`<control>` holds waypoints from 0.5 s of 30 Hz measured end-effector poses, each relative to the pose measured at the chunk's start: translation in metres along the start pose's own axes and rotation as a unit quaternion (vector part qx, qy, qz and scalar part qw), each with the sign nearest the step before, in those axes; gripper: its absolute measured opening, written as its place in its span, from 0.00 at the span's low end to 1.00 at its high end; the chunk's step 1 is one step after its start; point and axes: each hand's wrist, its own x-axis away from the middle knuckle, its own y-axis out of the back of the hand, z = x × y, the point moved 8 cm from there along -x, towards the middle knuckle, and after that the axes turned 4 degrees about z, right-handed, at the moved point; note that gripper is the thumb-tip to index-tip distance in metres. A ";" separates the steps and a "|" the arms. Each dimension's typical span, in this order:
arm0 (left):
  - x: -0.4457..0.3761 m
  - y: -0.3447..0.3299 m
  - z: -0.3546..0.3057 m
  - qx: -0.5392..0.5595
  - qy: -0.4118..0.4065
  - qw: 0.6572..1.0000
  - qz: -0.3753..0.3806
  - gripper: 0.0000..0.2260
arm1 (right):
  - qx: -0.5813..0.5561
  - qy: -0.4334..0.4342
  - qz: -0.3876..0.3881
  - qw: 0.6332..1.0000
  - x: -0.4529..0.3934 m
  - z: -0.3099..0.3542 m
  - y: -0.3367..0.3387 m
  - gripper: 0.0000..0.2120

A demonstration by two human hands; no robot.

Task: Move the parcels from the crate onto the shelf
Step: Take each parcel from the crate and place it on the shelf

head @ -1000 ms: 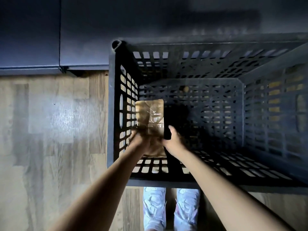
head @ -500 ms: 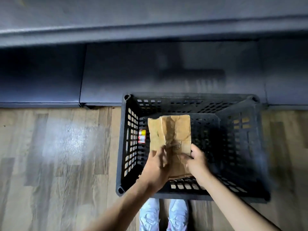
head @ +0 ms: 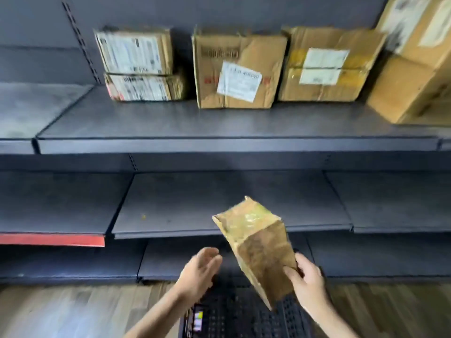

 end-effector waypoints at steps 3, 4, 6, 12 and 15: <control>0.035 0.029 -0.075 0.158 -0.015 0.987 -0.012 0.11 | 0.167 0.192 -0.121 0.960 0.031 0.101 0.048 0.14; 0.047 0.037 -0.099 0.195 -0.030 0.980 -0.012 0.11 | 0.217 0.258 -0.160 0.928 0.044 0.130 0.058 0.18; 0.070 0.049 -0.139 0.254 -0.061 0.965 -0.026 0.11 | 0.286 0.387 -0.208 0.852 0.071 0.184 0.074 0.23; 0.116 0.057 -0.209 0.248 -0.097 0.963 0.037 0.27 | 0.369 0.546 -0.297 0.691 0.126 0.274 0.093 0.22; 0.135 0.055 -0.227 0.187 -0.104 0.972 0.094 0.36 | 0.404 0.559 -0.296 0.661 0.134 0.293 0.086 0.24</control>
